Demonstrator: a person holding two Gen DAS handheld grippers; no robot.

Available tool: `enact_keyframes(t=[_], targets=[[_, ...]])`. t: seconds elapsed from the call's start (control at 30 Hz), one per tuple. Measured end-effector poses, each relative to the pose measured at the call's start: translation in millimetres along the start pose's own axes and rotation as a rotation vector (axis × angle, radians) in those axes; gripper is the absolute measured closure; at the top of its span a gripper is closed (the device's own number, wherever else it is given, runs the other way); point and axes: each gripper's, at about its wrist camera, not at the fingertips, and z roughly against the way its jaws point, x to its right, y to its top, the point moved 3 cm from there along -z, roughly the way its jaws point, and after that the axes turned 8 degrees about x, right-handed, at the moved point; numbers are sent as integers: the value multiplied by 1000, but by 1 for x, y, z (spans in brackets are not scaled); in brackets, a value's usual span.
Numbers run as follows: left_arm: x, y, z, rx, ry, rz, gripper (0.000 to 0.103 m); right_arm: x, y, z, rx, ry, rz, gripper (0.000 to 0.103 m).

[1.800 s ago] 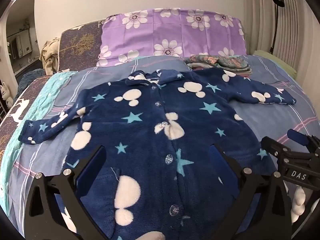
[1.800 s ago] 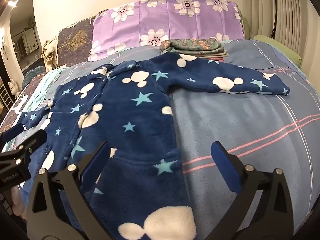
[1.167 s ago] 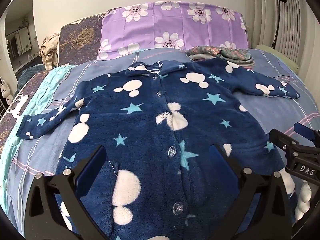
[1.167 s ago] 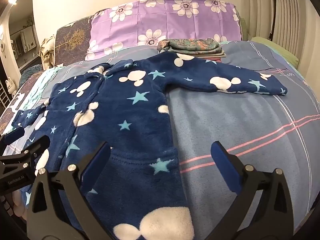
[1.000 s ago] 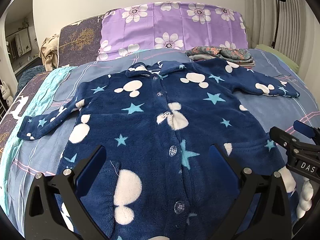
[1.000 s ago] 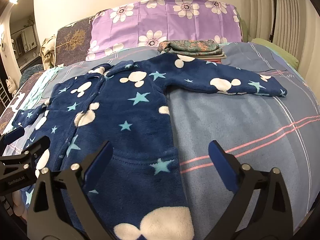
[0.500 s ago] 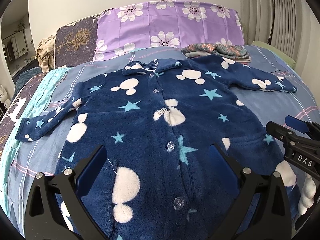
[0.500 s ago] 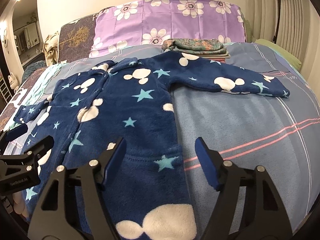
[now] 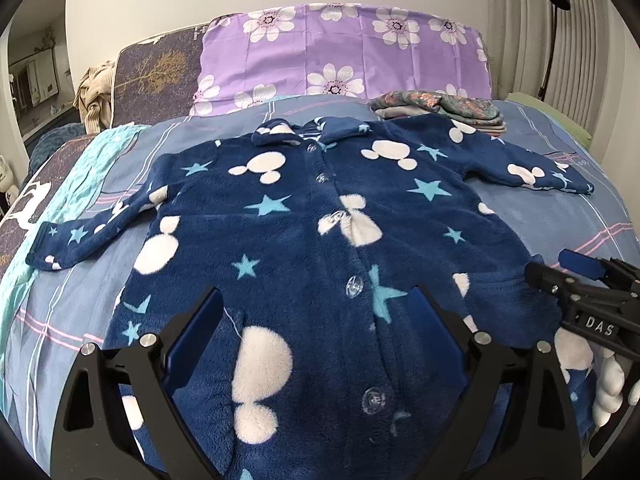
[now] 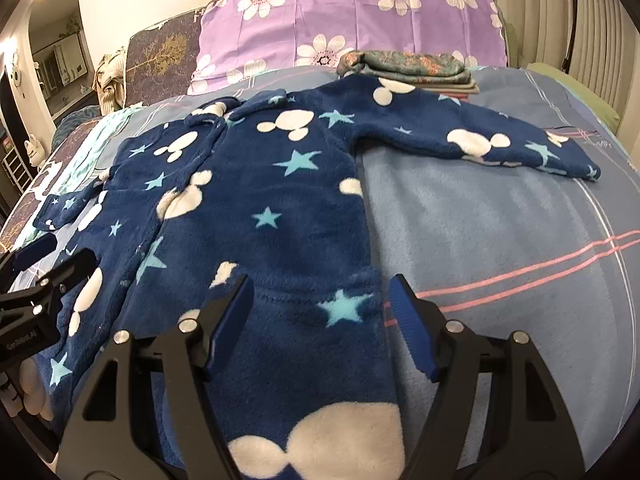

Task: Fold small clothes

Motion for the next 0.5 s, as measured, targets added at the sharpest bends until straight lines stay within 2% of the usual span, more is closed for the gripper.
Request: enact_keyframes(t=[0.23,0.5], targets=[[-10,0,5,11,17,10,9,-3,-2,-9,-32,19,6,52],[-15,-2,6,13,13,23,9,-5,-1,-5,-15,18,21,53]])
